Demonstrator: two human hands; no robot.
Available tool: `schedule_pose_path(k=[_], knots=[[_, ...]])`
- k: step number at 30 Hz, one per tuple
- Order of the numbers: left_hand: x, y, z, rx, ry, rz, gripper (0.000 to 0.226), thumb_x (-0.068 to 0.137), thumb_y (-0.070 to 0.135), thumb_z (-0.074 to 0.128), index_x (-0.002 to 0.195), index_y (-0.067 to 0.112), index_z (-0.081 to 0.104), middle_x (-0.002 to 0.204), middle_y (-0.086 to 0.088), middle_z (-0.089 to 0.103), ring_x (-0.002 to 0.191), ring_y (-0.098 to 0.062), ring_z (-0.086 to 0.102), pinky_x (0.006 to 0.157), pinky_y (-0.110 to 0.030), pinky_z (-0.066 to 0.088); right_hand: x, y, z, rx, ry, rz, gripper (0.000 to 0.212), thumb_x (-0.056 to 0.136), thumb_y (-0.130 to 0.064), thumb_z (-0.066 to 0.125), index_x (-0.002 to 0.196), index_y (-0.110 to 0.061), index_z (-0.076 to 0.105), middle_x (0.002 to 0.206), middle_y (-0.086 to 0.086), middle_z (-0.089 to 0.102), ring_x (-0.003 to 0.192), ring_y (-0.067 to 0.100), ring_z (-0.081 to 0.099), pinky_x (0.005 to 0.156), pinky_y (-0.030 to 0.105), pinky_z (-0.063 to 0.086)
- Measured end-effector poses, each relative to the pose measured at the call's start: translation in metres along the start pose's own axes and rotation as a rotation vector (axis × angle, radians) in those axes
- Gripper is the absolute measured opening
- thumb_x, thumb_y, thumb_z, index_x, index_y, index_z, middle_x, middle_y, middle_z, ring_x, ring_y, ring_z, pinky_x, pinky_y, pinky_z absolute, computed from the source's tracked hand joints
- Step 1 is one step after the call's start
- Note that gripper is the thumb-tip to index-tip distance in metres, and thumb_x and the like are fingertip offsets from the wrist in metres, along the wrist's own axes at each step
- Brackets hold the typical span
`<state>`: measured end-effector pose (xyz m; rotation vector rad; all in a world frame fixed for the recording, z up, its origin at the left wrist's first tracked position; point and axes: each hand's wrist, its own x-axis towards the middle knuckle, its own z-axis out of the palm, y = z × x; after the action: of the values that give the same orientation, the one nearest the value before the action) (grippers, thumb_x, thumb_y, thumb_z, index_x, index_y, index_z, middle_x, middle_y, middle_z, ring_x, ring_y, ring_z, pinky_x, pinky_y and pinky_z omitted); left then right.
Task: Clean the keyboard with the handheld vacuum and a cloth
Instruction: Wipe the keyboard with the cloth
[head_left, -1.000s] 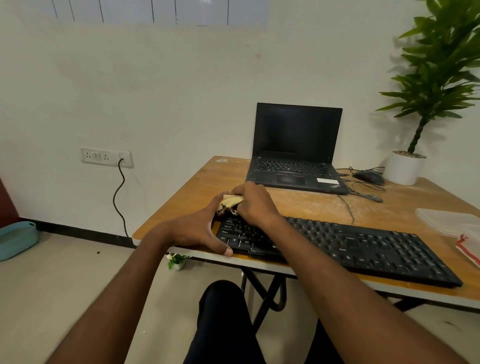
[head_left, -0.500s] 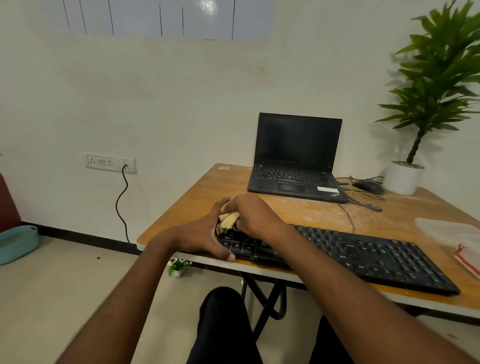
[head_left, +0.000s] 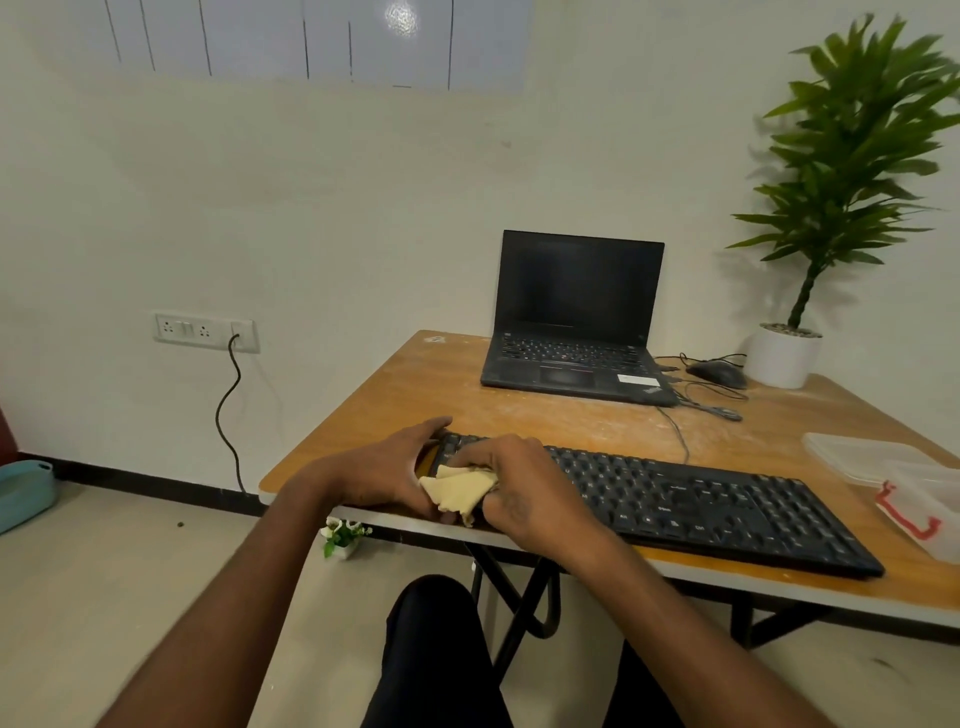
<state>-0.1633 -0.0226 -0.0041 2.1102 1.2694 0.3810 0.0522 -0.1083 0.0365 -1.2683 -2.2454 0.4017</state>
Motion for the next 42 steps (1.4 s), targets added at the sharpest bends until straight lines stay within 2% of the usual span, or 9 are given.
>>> schedule_pose_path(k=[5,10,16,22,26,30,33,37,42], knots=[[0.001,-0.001,-0.002,-0.001,-0.021,-0.023,0.134,0.061,0.056,0.091,0.166,0.036,0.01,0.167,0.008,0.022,0.142,-0.009,0.029,0.114,-0.029,0.036,-0.022,0.023,-0.023,-0.091,0.025,0.082,0.048,0.08,0.008,0.07,0.118,-0.022,0.076,0.117,-0.001,0.074,0.108,0.012,0.063,0.079,0.028,0.052],[0.002,-0.001,-0.002,-0.014,-0.024,-0.025,0.133,0.062,0.051,0.093,0.166,0.036,0.012,0.165,0.009,0.025,0.147,-0.013,0.031,0.119,-0.033,0.037,-0.017,0.015,-0.012,-0.053,0.058,0.08,0.046,0.08,0.002,0.074,0.119,-0.023,0.076,0.115,0.001,0.075,0.109,0.017,0.065,0.086,0.04,0.056],[0.006,-0.005,0.0,-0.034,-0.011,-0.006,0.126,0.069,0.043,0.097,0.166,0.034,0.016,0.169,0.008,0.025,0.153,-0.013,0.028,0.127,-0.04,0.029,-0.01,0.0,0.012,-0.045,0.061,-0.014,0.047,0.081,-0.002,0.075,0.119,-0.029,0.074,0.104,-0.001,0.068,0.103,0.014,0.053,0.081,0.038,0.051],[0.001,-0.001,-0.001,-0.055,-0.04,-0.02,0.136,0.051,0.063,0.092,0.164,0.04,0.018,0.156,0.015,0.03,0.14,-0.011,0.035,0.109,-0.029,0.04,-0.052,0.038,-0.02,-0.155,0.14,0.133,0.048,0.085,-0.006,0.074,0.124,-0.032,0.069,0.096,-0.015,0.043,0.097,0.007,0.042,0.08,0.025,0.039],[0.003,0.001,-0.003,-0.068,-0.054,-0.02,0.134,0.051,0.063,0.091,0.163,0.041,0.02,0.152,0.015,0.031,0.139,-0.013,0.037,0.103,-0.025,0.042,-0.066,0.061,-0.032,-0.152,0.266,0.24,0.055,0.08,0.002,0.075,0.126,-0.029,0.071,0.1,-0.009,0.047,0.097,0.011,0.047,0.074,0.019,0.036],[0.005,0.003,-0.002,-0.078,-0.053,-0.011,0.131,0.051,0.061,0.09,0.161,0.041,0.022,0.147,0.016,0.034,0.134,-0.011,0.039,0.092,-0.015,0.043,-0.058,0.039,-0.011,-0.126,0.245,0.147,0.054,0.079,-0.001,0.077,0.125,-0.03,0.071,0.105,-0.006,0.051,0.098,0.012,0.049,0.076,0.022,0.039],[0.006,0.001,-0.003,-0.075,-0.048,-0.012,0.126,0.056,0.056,0.092,0.161,0.043,0.023,0.147,0.017,0.035,0.132,-0.009,0.041,0.091,-0.014,0.043,-0.055,0.034,-0.003,-0.124,0.236,0.072,0.052,0.078,0.0,0.077,0.121,-0.03,0.072,0.1,-0.006,0.05,0.095,0.013,0.048,0.068,0.022,0.035],[0.005,-0.001,-0.003,-0.088,-0.065,-0.004,0.13,0.05,0.063,0.091,0.159,0.047,0.023,0.147,0.018,0.036,0.129,-0.006,0.042,0.092,-0.016,0.042,-0.078,0.059,-0.022,-0.179,0.273,0.102,0.051,0.078,0.0,0.078,0.119,-0.029,0.073,0.098,-0.014,0.048,0.096,0.01,0.048,0.073,0.022,0.037],[0.003,0.002,-0.005,-0.097,-0.078,-0.001,0.126,0.047,0.064,0.091,0.155,0.051,0.025,0.142,0.022,0.038,0.123,0.001,0.045,0.092,-0.017,0.043,-0.116,0.101,-0.054,-0.215,0.364,0.169,0.06,0.068,0.012,0.074,0.116,-0.024,0.076,0.093,-0.024,0.046,0.089,0.009,0.05,0.067,0.023,0.039]])
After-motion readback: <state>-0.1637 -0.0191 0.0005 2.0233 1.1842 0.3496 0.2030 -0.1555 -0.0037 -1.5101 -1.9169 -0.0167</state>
